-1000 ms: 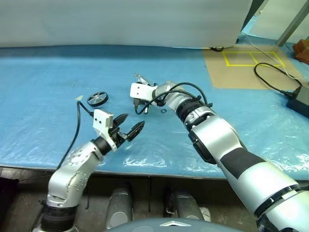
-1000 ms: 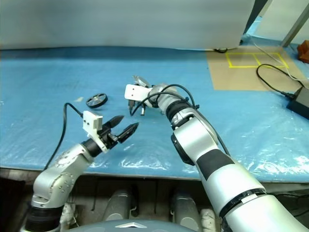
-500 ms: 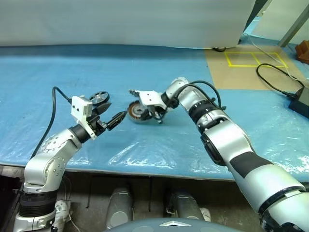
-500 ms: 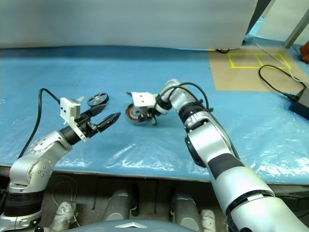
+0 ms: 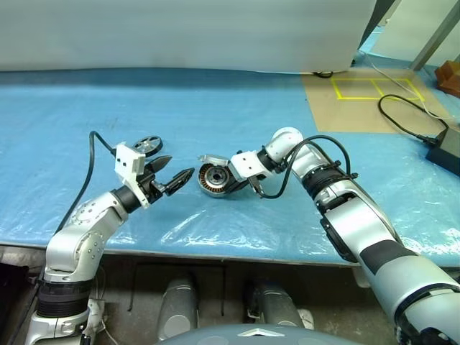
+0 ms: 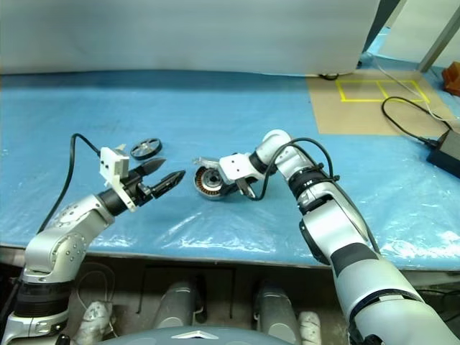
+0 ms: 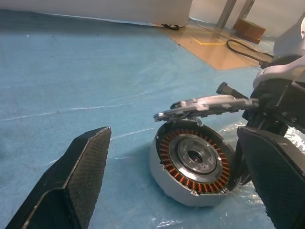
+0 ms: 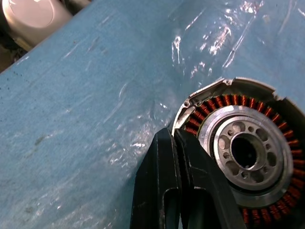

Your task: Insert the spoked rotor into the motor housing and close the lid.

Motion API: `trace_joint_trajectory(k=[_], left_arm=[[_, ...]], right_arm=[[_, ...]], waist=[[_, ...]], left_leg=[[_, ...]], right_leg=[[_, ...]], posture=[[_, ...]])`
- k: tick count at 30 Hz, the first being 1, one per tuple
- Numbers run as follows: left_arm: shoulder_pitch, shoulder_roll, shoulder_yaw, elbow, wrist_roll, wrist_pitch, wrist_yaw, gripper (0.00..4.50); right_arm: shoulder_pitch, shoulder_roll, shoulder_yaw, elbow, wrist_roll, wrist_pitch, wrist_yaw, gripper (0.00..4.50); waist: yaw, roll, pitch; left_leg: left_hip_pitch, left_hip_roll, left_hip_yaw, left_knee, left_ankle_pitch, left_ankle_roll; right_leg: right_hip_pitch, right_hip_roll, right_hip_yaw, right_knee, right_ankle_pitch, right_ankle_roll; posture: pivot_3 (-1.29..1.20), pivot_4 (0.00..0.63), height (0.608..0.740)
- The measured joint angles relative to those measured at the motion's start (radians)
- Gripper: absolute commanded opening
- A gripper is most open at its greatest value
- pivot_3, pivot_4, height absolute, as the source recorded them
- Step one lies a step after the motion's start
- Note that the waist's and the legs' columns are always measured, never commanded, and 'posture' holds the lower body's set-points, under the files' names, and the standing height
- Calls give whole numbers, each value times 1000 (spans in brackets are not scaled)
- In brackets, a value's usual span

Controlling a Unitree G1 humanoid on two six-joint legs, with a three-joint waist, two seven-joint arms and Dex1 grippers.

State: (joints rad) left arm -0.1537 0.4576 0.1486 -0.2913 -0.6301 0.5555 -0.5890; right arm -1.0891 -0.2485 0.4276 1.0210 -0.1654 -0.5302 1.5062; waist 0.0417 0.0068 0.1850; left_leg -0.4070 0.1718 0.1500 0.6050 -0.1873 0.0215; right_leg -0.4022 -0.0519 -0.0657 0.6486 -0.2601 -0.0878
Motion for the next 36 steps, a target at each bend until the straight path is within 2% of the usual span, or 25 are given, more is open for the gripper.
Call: trace_joint_trajectory(k=[4, 9, 20, 27, 31, 34, 36], left_arm=[[-17, -12, -6, 2, 5, -1, 0, 4500], [-19, -22, -11, 3, 15, -2, 1, 4500], [-19, -27, -24, 3, 22, -2, 1, 4500], [-20, -27, -24, 4, 23, -1, 0, 4500], [-19, -26, -23, -1, 15, 3, -3, 4500], [6, -19, -17, -32, -5, 10, -19, 4500], [21, 3, -11, -40, -10, 10, -32, 4500]], right_arm=[[-14, 44, -5, 30, -5, -35, -25, 19], [-74, 42, -5, 100, -39, -69, -83, 19], [-23, 28, 2, 68, -46, -107, 9, 19], [-26, 49, -5, 44, -28, -65, 14, 19], [-29, -6, -15, -29, 17, 31, 43, 19], [-7, -120, -11, -173, 115, 157, 48, 597], [44, -203, -17, -263, 164, 244, 49, 1204]], waist=[[-1, 0, 0], [1, 0, 0], [-1, 0, 0], [3, 0, 0], [7, 0, 0], [9, 0, 0], [12, -1, 0]], left_leg=[[-3, 0, 0, 0, 0, 0], [-5, 0, 0, 2, 0, 0], [-4, 0, 0, 2, 0, 0], [-5, 0, 0, 3, 0, 0], [-5, 0, 0, 3, 0, 1], [-5, 0, 0, 3, 0, 1], [-5, 0, 0, 3, 0, 1]], right_leg=[[-3, 0, 0, 0, 0, 0], [-4, 0, 0, 0, 0, 0], [-4, 0, 0, 2, 0, 0], [-4, 0, 0, 2, 0, 0], [-4, 0, 0, 2, 0, 0], [-3, 0, 0, 1, 0, 0], [-3, 0, -1, 0, 0, 0]], posture=[[0, 150, 740], [0, 150, 740], [0, 150, 740], [0, 150, 740], [0, 150, 740], [0, 150, 740], [0, 150, 740]])
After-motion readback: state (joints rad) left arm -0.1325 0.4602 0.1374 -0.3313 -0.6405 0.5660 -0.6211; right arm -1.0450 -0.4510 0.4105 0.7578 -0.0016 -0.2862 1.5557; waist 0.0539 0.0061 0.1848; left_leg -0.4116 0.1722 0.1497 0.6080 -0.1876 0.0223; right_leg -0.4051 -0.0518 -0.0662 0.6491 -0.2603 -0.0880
